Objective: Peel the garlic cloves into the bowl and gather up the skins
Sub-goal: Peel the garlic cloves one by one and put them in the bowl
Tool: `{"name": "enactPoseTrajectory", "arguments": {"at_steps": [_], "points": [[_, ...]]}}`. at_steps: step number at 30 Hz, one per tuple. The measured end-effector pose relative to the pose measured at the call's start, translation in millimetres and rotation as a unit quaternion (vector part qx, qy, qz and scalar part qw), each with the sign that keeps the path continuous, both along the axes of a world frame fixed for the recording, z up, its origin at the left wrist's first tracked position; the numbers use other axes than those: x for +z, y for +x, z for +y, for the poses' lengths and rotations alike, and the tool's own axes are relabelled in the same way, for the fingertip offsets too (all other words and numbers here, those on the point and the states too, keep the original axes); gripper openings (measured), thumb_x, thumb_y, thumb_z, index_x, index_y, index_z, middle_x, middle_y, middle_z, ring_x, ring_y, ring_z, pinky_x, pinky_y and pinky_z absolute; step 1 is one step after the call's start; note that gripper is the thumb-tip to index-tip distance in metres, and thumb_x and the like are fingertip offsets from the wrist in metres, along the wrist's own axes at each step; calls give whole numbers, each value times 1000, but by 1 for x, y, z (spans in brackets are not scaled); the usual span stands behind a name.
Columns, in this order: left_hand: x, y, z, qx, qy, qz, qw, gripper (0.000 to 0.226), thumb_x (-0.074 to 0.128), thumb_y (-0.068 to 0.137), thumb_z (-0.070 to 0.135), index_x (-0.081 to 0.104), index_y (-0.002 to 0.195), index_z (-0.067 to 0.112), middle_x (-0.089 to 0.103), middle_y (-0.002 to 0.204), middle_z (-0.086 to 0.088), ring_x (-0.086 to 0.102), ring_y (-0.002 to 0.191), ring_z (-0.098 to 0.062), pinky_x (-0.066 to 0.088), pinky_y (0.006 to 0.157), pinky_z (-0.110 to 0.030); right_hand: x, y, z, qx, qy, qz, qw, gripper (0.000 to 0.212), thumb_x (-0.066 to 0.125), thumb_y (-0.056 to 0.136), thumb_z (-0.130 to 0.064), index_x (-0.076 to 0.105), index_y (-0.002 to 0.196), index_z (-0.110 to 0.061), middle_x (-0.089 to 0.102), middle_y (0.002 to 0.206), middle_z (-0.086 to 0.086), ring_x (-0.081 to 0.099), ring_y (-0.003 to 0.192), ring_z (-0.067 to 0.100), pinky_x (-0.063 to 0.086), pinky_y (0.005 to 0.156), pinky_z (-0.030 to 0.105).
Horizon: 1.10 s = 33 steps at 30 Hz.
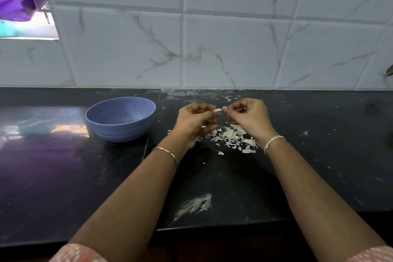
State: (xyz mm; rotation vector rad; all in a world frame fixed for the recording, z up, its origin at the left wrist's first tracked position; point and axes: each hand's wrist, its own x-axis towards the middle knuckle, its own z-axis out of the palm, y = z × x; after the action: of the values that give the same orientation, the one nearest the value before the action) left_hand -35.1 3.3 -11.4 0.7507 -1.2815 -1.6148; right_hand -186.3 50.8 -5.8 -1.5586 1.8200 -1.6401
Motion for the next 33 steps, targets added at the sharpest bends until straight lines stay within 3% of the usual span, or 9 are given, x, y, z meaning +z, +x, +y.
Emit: {"name": "enactPoseTrajectory", "arguments": {"at_steps": [3, 5, 8, 11, 14, 18, 27, 33], "points": [[-1, 0, 0, 14, -10, -1, 1000, 12, 73, 81, -4, 67, 85, 5, 65, 78, -8, 65, 64, -12, 60, 59, -26, 0, -4, 1, -16, 4, 22, 1000, 21, 82, 76, -12, 62, 72, -17, 64, 71, 2, 61, 67, 17, 54, 64, 29], [-1, -1, 0, 18, -14, 2, 1000, 12, 74, 80, -4, 67, 84, 6, 64, 78, -7, 64, 62, -11, 60, 59, -26, 0, -4, 0, 31, 9, -39, 999, 8, 68, 89, -5, 65, 88, -12, 66, 77, 4, 65, 72, 22, 58, 66, 28], [-1, -2, -1, 25, -20, 3, 999, 12, 74, 80, -4, 67, 83, 6, 64, 79, -8, 64, 61, -11, 60, 60, -26, 0, 1, 1, 63, 20, -81, 995, 18, 50, 101, -13, 65, 106, -5, 69, 81, 8, 65, 69, 18, 55, 61, 23], [-1, -2, -1, 25, -25, 2, 999, 12, 74, 80, -4, 67, 83, 6, 64, 77, -7, 64, 59, -9, 61, 62, -27, -2, 1, -1, 40, 20, -10, 999, 15, 66, 93, -27, 73, 98, -14, 72, 91, 3, 70, 80, 14, 59, 70, 28], [-2, -3, -1, 32, -39, -9, 999, 10, 74, 81, -2, 69, 84, 7, 66, 78, -9, 65, 63, -11, 60, 63, -28, -3, 1, -1, 34, 18, 26, 999, 10, 79, 80, -19, 75, 90, -17, 74, 85, -2, 71, 80, 10, 58, 74, 24], [-4, -4, -1, 28, -58, -21, 998, 10, 73, 82, -2, 69, 84, 8, 67, 83, -13, 66, 74, -21, 58, 64, -28, -2, 5, -1, 16, 25, 47, 998, 6, 81, 78, -16, 76, 81, -18, 74, 76, -1, 71, 73, 11, 58, 70, 23], [-6, -2, -5, 15, -110, -31, 993, 12, 71, 83, -3, 70, 86, 9, 69, 76, -7, 68, 72, -18, 60, 72, -30, -2, 3, 0, 54, 43, 40, 997, 7, 76, 83, -16, 75, 77, -17, 74, 72, 5, 73, 71, 18, 61, 79, 41], [-7, 0, -7, 2, -106, -27, 994, 11, 69, 84, -4, 70, 87, 7, 68, 78, -9, 68, 65, -9, 56, 62, -19, -3, 3, -1, 36, 40, 104, 993, 6, 80, 80, -17, 78, 86, -16, 75, 77, 0, 71, 74, 13, 60, 77, 33]]}}
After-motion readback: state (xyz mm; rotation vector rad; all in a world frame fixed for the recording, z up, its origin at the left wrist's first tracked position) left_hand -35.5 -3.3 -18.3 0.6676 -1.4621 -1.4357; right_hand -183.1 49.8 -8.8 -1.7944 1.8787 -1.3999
